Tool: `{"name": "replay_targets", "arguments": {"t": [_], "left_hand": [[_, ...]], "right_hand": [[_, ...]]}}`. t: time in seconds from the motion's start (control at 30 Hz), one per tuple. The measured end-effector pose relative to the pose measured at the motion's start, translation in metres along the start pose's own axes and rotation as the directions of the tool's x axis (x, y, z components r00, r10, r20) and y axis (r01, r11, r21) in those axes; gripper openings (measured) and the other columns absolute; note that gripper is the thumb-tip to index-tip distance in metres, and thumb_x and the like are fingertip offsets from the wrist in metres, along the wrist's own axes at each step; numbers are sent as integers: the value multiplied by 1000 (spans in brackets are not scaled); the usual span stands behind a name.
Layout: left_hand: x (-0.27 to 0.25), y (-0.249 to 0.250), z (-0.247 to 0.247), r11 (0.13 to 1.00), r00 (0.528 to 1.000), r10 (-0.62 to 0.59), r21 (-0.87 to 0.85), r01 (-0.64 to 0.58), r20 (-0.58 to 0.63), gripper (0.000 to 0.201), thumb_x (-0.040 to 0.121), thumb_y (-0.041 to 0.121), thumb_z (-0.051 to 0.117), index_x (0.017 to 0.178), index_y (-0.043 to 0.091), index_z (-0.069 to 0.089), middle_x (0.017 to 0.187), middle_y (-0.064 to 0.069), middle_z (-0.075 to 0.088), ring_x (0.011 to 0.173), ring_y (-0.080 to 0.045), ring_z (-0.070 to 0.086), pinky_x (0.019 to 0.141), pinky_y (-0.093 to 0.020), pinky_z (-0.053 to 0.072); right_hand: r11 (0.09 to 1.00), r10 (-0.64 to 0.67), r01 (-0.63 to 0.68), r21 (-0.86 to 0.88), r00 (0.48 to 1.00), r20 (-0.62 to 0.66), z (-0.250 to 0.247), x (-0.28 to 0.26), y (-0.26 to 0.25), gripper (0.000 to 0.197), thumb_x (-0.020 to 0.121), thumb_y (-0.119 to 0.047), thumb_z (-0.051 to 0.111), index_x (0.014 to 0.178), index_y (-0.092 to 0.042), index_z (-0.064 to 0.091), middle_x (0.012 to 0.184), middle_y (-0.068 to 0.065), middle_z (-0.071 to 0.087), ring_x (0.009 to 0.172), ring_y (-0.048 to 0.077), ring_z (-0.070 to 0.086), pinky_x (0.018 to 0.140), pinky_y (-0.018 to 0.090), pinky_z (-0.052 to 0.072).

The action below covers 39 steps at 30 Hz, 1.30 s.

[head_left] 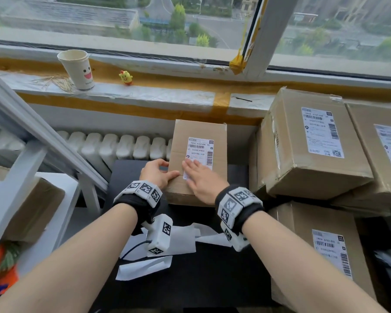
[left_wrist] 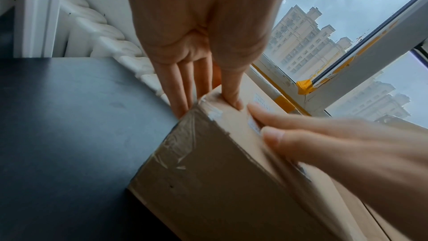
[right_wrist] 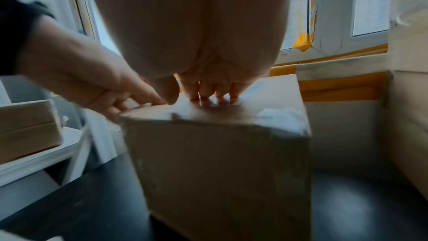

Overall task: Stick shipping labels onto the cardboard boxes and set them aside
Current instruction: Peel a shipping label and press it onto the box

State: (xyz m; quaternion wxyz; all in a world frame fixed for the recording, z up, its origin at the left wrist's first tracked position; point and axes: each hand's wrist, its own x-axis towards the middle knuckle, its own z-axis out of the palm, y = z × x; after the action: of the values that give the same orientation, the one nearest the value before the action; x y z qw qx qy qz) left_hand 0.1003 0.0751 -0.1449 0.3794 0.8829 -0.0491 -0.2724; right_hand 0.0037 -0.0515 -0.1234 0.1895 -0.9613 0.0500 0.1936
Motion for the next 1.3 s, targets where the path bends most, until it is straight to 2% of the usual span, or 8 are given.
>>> {"name": "replay_targets", "arguments": {"t": [0.17,0.4,0.6,0.7,0.8,0.93,1.17,1.3], "left_hand": [[-3,1,1,1000,1000,14,-23,-14,7,50,70,31,81,114,20,62,95,-12,72,97,-29,66,92,-42,51],[-14,8,-6,992,997,-48,-118,55,64,51,75,21,77,122,19,58,106,-15,68,97,-31,64,85,-43,54],[-29,5,-15,941,974,-55,-313,124,220,51,82,-11,61,129,5,48,83,-10,60,72,-21,59,81,-39,48],[-34,1,-10,926,966,-63,-346,149,250,55,81,-13,61,131,6,49,95,-15,62,85,-26,60,81,-38,50],[-38,1,0,908,961,-50,-389,157,271,56,80,-15,60,131,6,50,97,-15,62,94,-27,58,81,-37,52],[-46,7,18,888,955,-22,-433,156,297,57,80,-23,52,130,4,49,96,-14,64,81,-20,61,61,-24,56],[-55,20,49,872,960,14,-472,125,280,57,79,-25,49,129,3,50,129,-23,55,105,-31,59,82,-32,49],[-59,22,54,863,967,21,-493,110,252,52,80,-24,50,126,0,53,130,-22,55,118,-33,55,67,-22,56]], "right_hand": [[999,-24,23,-33,999,-44,23,-34,10,53,103,-27,27,151,-15,8,160,2,4,147,18,4,116,24,0],[977,190,-170,129,968,-166,29,-66,41,50,103,-27,25,150,-17,15,160,-1,7,145,20,18,117,33,18],[678,506,-175,714,816,-280,40,-63,43,49,93,-17,53,140,-17,41,141,4,49,126,21,49,108,37,39],[525,591,-105,845,759,-273,43,-66,46,40,87,-7,59,127,-11,55,126,5,61,116,17,57,101,29,43],[473,616,-81,877,742,-264,45,-75,53,40,84,-4,63,124,-9,57,123,7,63,111,17,59,101,31,45],[450,660,-55,891,693,-290,47,-87,66,40,81,-1,66,121,-8,61,120,9,65,110,19,61,102,37,46],[443,711,-56,895,630,-313,45,-105,86,41,84,2,61,124,-6,59,123,10,63,112,19,60,94,22,43],[444,716,-69,893,627,-307,46,-105,89,43,85,0,59,127,-6,57,127,10,61,117,20,58,97,23,43]]}}
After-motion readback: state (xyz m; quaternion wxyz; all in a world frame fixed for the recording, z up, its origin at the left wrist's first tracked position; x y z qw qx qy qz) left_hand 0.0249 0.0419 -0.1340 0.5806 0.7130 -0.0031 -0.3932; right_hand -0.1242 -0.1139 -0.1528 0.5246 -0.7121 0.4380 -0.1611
